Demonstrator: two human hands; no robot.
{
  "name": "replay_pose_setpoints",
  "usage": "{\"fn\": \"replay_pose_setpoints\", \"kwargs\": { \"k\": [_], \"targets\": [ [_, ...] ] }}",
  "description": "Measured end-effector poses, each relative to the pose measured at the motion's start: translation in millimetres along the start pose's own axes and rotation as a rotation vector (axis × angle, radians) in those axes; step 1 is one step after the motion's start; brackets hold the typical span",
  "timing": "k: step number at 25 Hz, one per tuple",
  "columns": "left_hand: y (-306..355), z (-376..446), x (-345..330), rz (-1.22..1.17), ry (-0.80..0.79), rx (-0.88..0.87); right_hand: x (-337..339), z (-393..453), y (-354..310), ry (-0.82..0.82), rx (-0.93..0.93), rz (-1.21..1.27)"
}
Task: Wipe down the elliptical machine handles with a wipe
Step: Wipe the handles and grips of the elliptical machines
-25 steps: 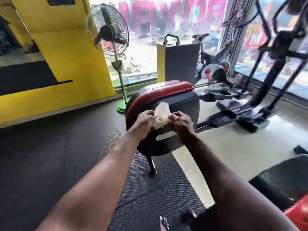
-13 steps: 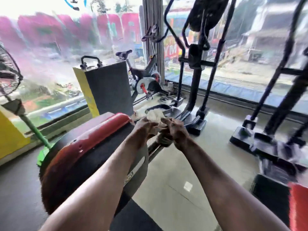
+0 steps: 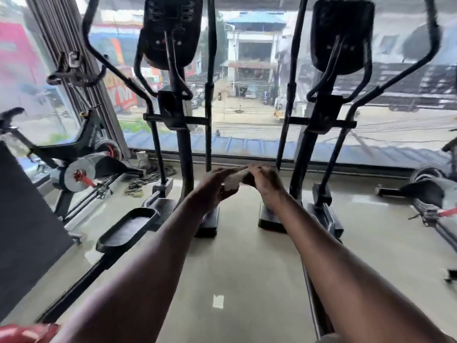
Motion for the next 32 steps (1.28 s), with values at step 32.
{"fn": "replay_pose_setpoints", "kwargs": {
  "k": [32],
  "targets": [
    [472.6, 780.1, -337.6, -0.013, -0.394, -0.681, 154.5, 792.8, -400.5, 0.599, 0.983, -1.024]
  ]
}}
Point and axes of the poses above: each hand's wrist, its own z-axis towards the middle knuckle, its own x-axis out of the back of the hand, y = z × x, the point moved 10 cm from there along z, towards the middle knuckle, and after that the axes turned 6 degrees about z, right-handed, at the moved point
